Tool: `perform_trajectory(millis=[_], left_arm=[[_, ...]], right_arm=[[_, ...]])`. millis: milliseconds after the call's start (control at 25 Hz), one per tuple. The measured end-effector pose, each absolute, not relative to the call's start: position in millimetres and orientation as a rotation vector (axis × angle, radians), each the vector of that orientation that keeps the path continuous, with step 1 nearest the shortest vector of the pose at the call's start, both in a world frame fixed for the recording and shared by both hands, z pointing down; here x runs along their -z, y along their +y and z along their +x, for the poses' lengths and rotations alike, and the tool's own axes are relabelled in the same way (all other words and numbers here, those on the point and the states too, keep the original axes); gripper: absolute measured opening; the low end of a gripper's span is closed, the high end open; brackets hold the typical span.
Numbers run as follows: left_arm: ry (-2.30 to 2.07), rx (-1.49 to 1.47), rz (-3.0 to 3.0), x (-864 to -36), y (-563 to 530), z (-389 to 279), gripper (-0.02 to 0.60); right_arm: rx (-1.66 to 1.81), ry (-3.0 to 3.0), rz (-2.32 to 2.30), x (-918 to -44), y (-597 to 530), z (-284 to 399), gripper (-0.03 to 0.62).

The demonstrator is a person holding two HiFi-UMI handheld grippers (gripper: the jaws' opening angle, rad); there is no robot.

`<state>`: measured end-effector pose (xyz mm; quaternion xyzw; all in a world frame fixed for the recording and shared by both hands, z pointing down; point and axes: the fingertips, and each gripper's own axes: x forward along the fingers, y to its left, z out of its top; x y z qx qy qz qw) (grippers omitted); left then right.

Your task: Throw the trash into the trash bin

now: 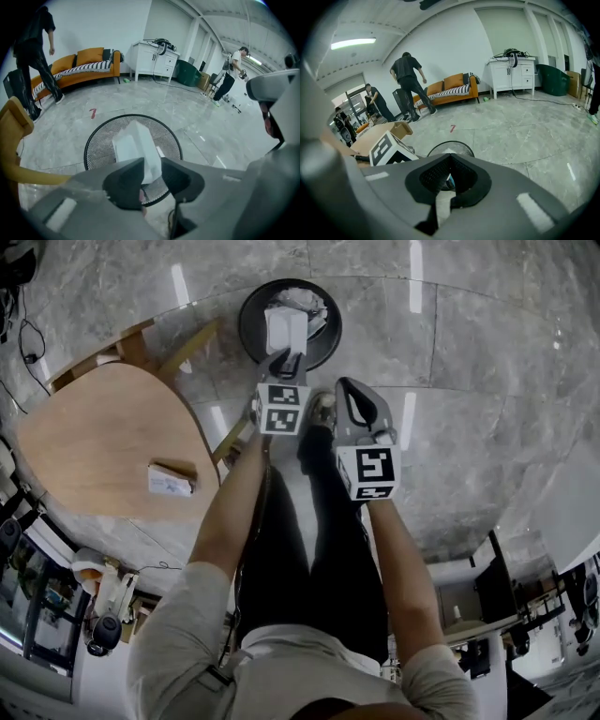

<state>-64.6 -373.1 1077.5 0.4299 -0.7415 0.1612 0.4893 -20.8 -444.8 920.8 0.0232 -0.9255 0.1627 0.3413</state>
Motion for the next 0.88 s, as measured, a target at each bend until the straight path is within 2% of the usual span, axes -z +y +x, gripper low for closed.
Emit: perform_trajectory(millis=[40,80,360,400,480,880], left_arm=[[-1.784,-0.380,1.053,-1074,-374,-63,0.139],[-1.772,-0.375,1.068,-1069,-377,-62,0.146],[-1.858,-0.349,1.089,-1001,-384,-83,0.140],[-1.889,-0.333,1.087,-982,-385,-87,0.117],[-1.959,-0.298,1.096,-939,-385,-91,0.020],[-2.155,-0.129,1.019,-722,-367,-94,0.020]], right_arm=[[-0.427,-2.409,0.057,-916,-443,-20,0.008],[-0.429,-2.411,0.055,-911,-442,-20,0.008],[-0.435,-2.435,0.078,-869,-442,-27,0.008],[-0.442,-2.442,0.086,-861,-442,-29,0.008],[-0.463,-2.459,0.103,-836,-441,-32,0.008],[-0.404,-2.622,-0.028,-657,-419,-65,0.008]])
